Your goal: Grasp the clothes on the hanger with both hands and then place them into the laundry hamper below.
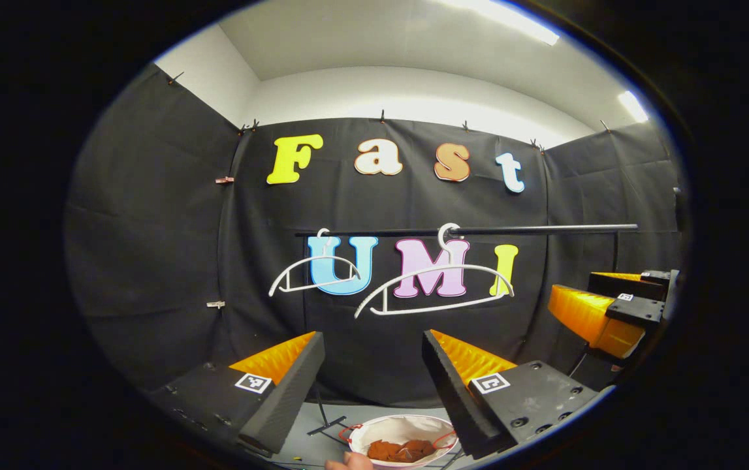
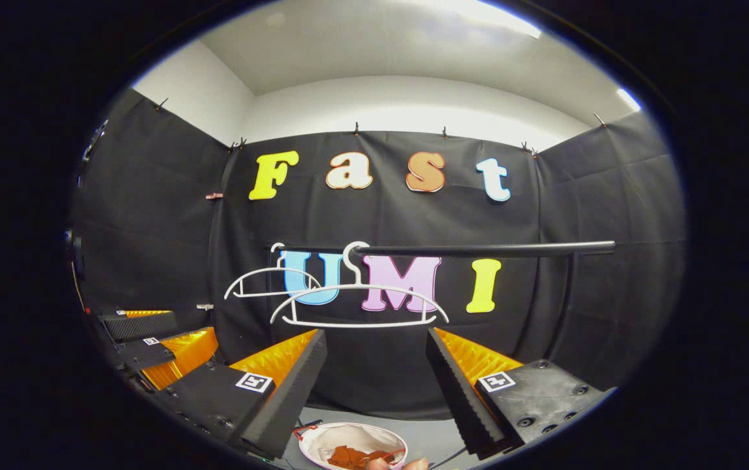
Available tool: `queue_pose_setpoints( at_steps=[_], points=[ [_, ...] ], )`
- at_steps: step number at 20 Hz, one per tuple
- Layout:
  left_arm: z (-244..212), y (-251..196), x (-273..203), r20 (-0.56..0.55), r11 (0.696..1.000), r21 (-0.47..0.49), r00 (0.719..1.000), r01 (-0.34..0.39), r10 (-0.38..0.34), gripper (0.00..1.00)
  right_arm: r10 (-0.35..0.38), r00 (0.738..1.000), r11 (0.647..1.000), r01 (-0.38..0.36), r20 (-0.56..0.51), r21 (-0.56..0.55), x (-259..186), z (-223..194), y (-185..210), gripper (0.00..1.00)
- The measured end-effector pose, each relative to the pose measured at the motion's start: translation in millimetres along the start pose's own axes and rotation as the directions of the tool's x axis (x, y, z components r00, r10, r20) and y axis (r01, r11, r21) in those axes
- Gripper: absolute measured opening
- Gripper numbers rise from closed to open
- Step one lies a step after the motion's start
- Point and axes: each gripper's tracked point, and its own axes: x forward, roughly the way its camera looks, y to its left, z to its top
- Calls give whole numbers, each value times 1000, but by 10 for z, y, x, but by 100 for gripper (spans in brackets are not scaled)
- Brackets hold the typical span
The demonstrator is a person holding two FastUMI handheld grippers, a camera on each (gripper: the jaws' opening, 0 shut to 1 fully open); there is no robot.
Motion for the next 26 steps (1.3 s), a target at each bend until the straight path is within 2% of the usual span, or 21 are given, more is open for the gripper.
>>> queue_pose_setpoints(
  at_steps=[7, 8, 11, 12, 15, 18, 19, 26],
  points=[
    [73, -130, -180, 24, 999, 44, 1000, -21, 20, 92, -7, 1000, 1000, 7, 10, -22, -156, 27, -172, 98],
    [68, -164, -194, 22, 999, 45, 1000, -18, 17, 95, -4, 1000, 1000, 4, 10, -23, -159, 29, -176, 99],
    [62, -235, -229, 19, 999, 44, 1000, -11, 10, 95, 0, 1000, 1000, 0, 7, -20, -164, 13, -196, 98],
    [76, -253, -231, 19, 999, 41, 1000, -10, 9, 92, -1, 1000, 1000, 1, 5, -21, -169, 4, -199, 98],
    [97, -275, -236, 19, 999, 31, 1000, -8, 7, 95, 0, 1000, 1000, 0, -1, -20, -168, -24, -218, 98],
    [107, -260, -233, 18, 1000, 29, 1000, -12, 12, 92, 2, 1000, 1000, -2, 1, -15, -162, -7, -214, 98],
    [101, -258, -222, 18, 1000, 26, 1000, -11, 11, 95, 3, 1000, 1000, -3, 4, -18, -163, -4, -215, 98],
    [85, -202, -180, 12, 1000, 17, 1000, -24, 23, 93, -1, 1000, 1000, 1, 1, -22, -110, -40, -211, 99]
  ],
)
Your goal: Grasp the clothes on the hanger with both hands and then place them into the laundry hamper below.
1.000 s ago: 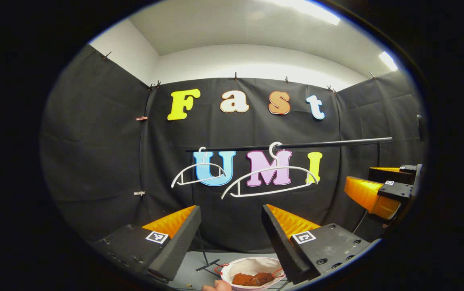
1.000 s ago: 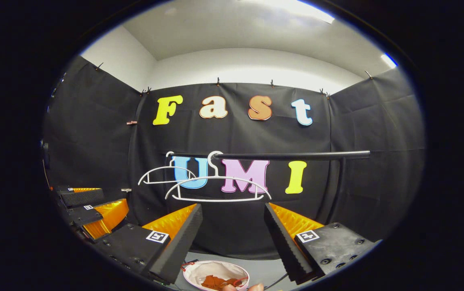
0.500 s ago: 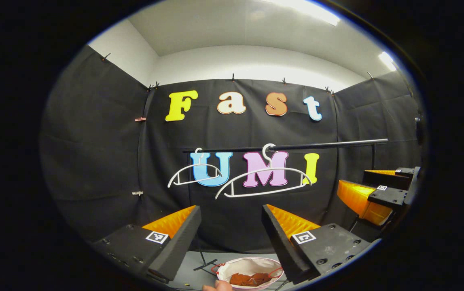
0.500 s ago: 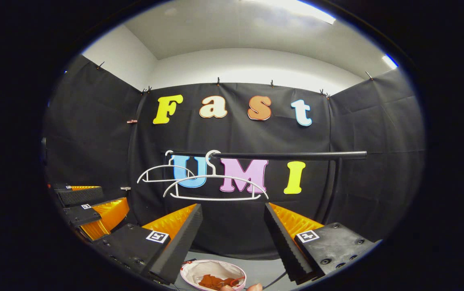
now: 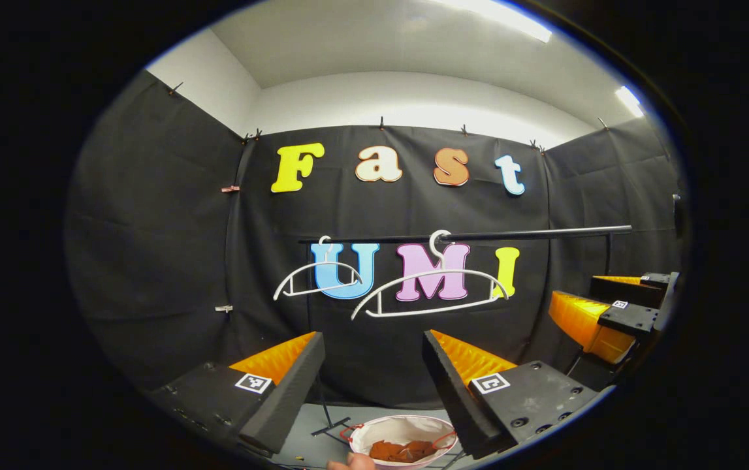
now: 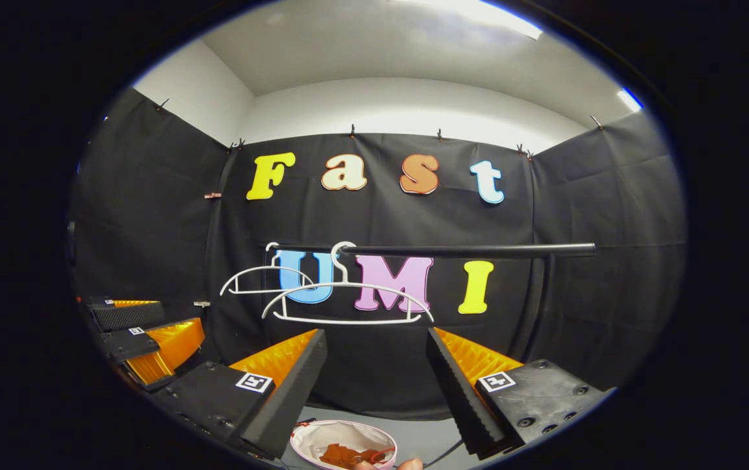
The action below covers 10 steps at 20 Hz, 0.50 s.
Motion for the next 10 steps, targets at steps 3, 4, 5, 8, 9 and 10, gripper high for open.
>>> queue_pose_setpoints(
  at_steps=[3, 4, 5, 8, 9, 10],
  points=[
    [-26, 28, 17, 0, 1000, 14, 1000, -8, 8, 95, 4, 1000, 1000, -4, 3, 0, 22, 22, 18, 98],
    [-37, 39, 29, -4, 1000, 14, 1000, -11, 11, 92, 8, 1000, 1000, -8, 6, -2, 22, 31, 33, 98],
    [-39, 36, 35, -5, 1000, 11, 1000, -12, 12, 92, 9, 1000, 1000, -9, 9, -6, 24, 39, 40, 98],
    [-8, 39, 36, 0, 1000, -1, 1000, -12, 12, 92, 12, 1000, 1000, -12, 7, -11, 30, 23, 47, 98],
    [-15, 49, 30, 1, 1000, -1, 1000, -15, 15, 93, 13, 1000, 1000, -13, 6, -8, 30, 20, 55, 98],
    [-18, 54, 25, 1, 1000, 0, 1000, -16, 16, 95, 12, 1000, 1000, -12, 6, -7, 24, 15, 55, 98]
  ],
)
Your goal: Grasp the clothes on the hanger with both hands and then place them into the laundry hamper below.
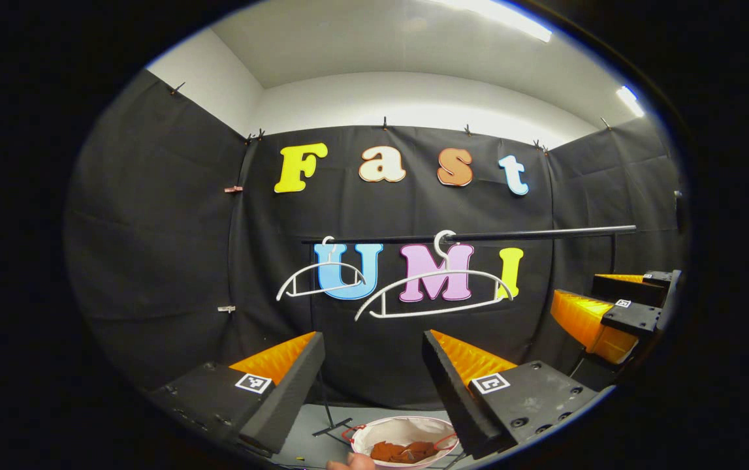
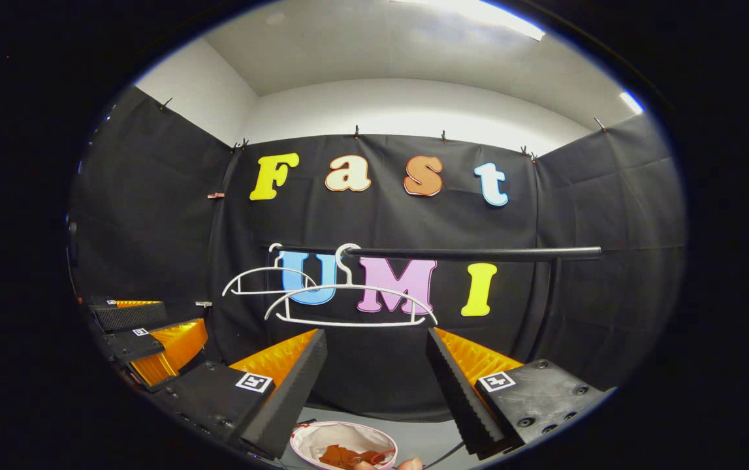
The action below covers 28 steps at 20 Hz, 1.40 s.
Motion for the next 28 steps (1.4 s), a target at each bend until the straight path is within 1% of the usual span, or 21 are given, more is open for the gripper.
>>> queue_pose_setpoints(
  at_steps=[5, 6, 7, 8, 9, 10, 22, 23, 24, 25, 26, 28],
  points=[
    [19, -14, 1, 2, 1000, -2, 1000, 0, 0, 95, -2, 1000, 1000, 2, 4, -2, -7, 10, -8, 98],
    [14, -20, -2, 1, 1000, -2, 1000, 1, -1, 92, -1, 1000, 1000, 1, 4, -2, 1, 7, -1, 98],
    [20, -20, 9, 1, 1000, 0, 1000, 2, -2, 95, -1, 1000, 1000, 1, 3, -1, 1, 3, -5, 98],
    [16, -18, 14, 0, 1000, 2, 1000, 1, -1, 92, -1, 1000, 1000, 1, 3, 0, 2, 8, -5, 99],
    [9, -23, 15, 0, 1000, 4, 1000, 2, -2, 95, -1, 1000, 1000, 1, 3, 0, -4, 5, -10, 99],
    [3, -32, 12, -2, 1000, 5, 1000, 2, -2, 95, -3, 1000, 1000, 3, 3, -1, 2, 7, -16, 99],
    [25, -39, 57, 1, 1000, 5, 1000, 5, -5, 95, -3, 1000, 1000, 4, 13, -9, 55, 9, -23, 98],
    [27, -34, 59, 1, 1000, 5, 1000, 4, -4, 92, -4, 1000, 1000, 4, 15, -7, 55, 15, -18, 98],
    [34, -34, 66, 1, 1000, 6, 1000, 5, -5, 95, -5, 1000, 1000, 5, 18, -5, 61, 26, -11, 98],
    [28, -31, 69, 1, 1000, 7, 1000, 4, -4, 95, -7, 1000, 1000, 7, 22, -4, 52, 32, -16, 98],
    [34, -34, 77, 0, 1000, 7, 1000, 5, -5, 92, -6, 1000, 1000, 6, 23, -4, 59, 32, -15, 99],
    [38, -41, 89, 1, 1000, 7, 1000, 7, -7, 92, -6, 1000, 1000, 6, 22, -7, 67, 21, -20, 98]
  ],
)
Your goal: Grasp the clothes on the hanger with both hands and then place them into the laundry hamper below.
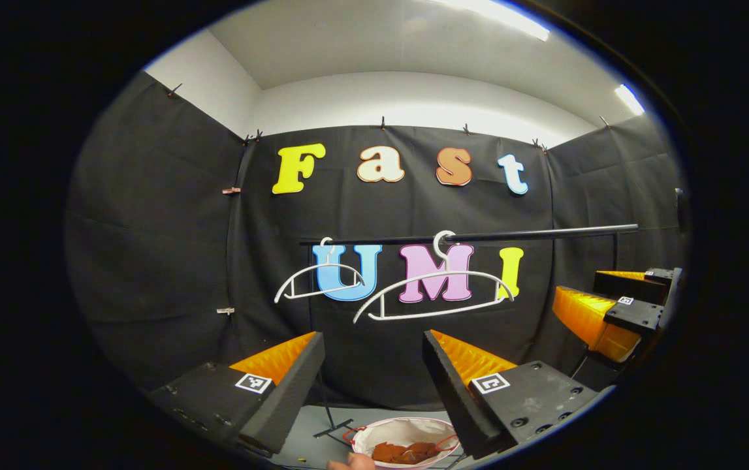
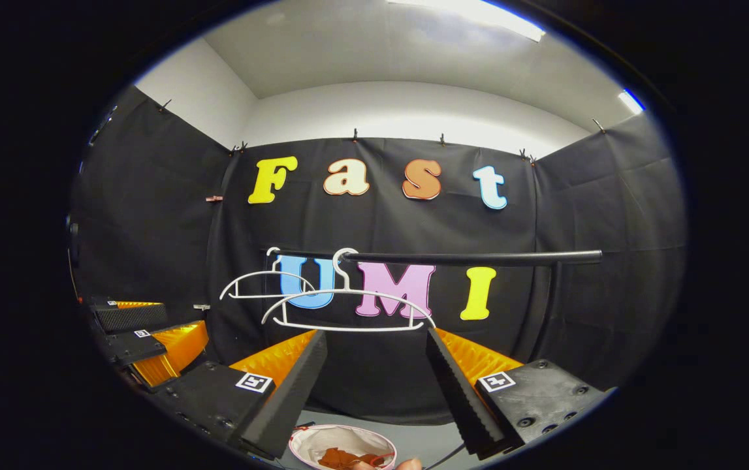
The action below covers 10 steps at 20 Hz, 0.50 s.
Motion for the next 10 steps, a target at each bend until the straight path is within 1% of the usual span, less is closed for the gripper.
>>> queue_pose_setpoints(
  at_steps=[4, 5, 10],
  points=[
    [15, -33, 4, 2, 1000, 2, 1000, 7, -7, 92, -6, 1000, 1000, 6, 4, 3, -12, 9, -67, 98],
    [8, -36, 4, 3, 1000, 4, 1000, 8, -8, 95, -8, 1000, 1000, 8, 5, 2, -8, 20, -75, 98],
    [34, -43, 9, 7, 1000, 5, 1000, 8, -8, 95, -7, 1000, 1000, 7, 8, -2, -14, 38, -82, 98]
  ],
)
